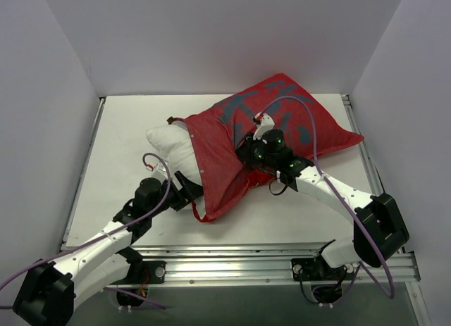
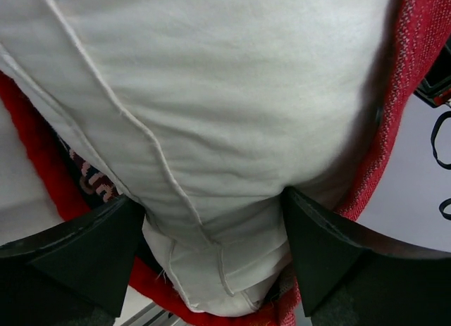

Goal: Remove the pillowcase from the pillow

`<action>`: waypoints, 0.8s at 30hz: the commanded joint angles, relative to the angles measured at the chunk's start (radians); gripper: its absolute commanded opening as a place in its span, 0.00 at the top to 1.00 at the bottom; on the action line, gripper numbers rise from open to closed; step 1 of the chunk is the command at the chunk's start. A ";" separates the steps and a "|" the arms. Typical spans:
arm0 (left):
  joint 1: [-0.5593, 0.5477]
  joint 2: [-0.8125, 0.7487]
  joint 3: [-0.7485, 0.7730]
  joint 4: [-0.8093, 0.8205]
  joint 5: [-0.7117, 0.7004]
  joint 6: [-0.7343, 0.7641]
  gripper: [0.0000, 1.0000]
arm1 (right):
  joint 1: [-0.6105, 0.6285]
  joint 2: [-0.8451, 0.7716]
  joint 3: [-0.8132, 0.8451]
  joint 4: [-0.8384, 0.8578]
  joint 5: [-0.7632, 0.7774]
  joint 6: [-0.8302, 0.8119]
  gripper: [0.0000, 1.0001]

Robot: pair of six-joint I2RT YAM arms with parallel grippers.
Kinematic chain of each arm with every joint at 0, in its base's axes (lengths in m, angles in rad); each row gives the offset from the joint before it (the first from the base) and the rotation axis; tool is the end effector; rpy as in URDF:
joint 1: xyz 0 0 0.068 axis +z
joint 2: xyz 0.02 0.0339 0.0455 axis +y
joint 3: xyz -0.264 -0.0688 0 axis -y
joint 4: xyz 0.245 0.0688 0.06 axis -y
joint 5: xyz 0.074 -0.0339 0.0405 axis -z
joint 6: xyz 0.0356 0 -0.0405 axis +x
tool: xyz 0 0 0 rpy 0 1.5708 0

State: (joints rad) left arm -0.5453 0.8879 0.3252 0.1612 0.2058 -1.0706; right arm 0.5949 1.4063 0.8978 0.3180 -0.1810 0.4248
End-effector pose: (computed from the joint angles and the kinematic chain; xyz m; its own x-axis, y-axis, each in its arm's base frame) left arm 0.1611 -0.1062 0.1958 -0.7469 -0.5516 -0.3714 0.0274 0.5325 -0.8460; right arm 0.2673 0.1886 0.2864 -0.4304 0.1982 -0.8806 -0.5710 0.6957 0.4357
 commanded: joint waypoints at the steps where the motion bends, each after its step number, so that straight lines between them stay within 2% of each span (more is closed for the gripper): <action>1: -0.039 0.023 0.012 0.073 -0.011 -0.006 0.15 | 0.006 0.020 0.039 0.069 -0.060 -0.017 1.00; 2: -0.045 0.037 0.015 0.081 -0.014 -0.009 0.24 | 0.006 0.022 0.038 0.070 -0.061 -0.012 1.00; 4: -0.065 0.048 0.023 0.099 -0.019 -0.009 0.33 | 0.006 0.026 0.039 0.055 -0.057 -0.003 1.00; 5: -0.073 0.055 0.029 0.107 -0.029 -0.005 0.45 | 0.008 0.025 0.038 0.050 -0.054 0.002 0.98; 7: -0.093 0.057 0.037 0.118 -0.046 -0.002 0.60 | 0.009 0.013 0.032 0.040 -0.038 0.009 0.95; 8: -0.106 0.059 0.040 0.120 -0.051 0.000 0.67 | 0.013 0.007 0.029 0.032 -0.023 0.014 0.91; 9: -0.110 0.063 0.052 0.123 -0.052 0.006 0.82 | 0.014 -0.015 0.015 0.017 -0.008 0.025 0.89; 10: -0.113 0.066 0.060 0.121 -0.051 0.011 0.88 | 0.016 -0.029 0.007 0.007 0.021 0.032 0.86; 11: -0.116 0.071 0.069 0.120 -0.049 0.012 0.94 | 0.017 -0.042 0.000 -0.005 0.034 0.041 0.78; 13: -0.120 0.075 0.097 0.115 -0.049 0.015 0.98 | 0.017 -0.093 -0.016 -0.072 0.061 0.068 0.67; 14: -0.123 0.074 0.106 0.115 -0.052 0.017 0.98 | 0.017 -0.113 -0.025 -0.091 0.064 0.075 0.56; 17: -0.136 0.074 0.146 0.129 -0.078 0.032 0.98 | 0.022 -0.210 -0.082 -0.158 0.100 0.132 0.42; 19: -0.146 0.075 0.178 0.130 -0.109 0.041 0.98 | 0.020 -0.286 -0.137 -0.207 0.116 0.184 0.36; 24: -0.165 0.103 0.248 0.126 -0.166 0.057 0.98 | 0.022 -0.446 -0.237 -0.269 0.088 0.273 0.34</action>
State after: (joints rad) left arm -0.7002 0.9901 0.4587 0.1562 0.0883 -1.0351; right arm 0.6102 1.0275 0.7090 0.1387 -0.0998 0.6167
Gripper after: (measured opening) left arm 0.064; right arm 0.655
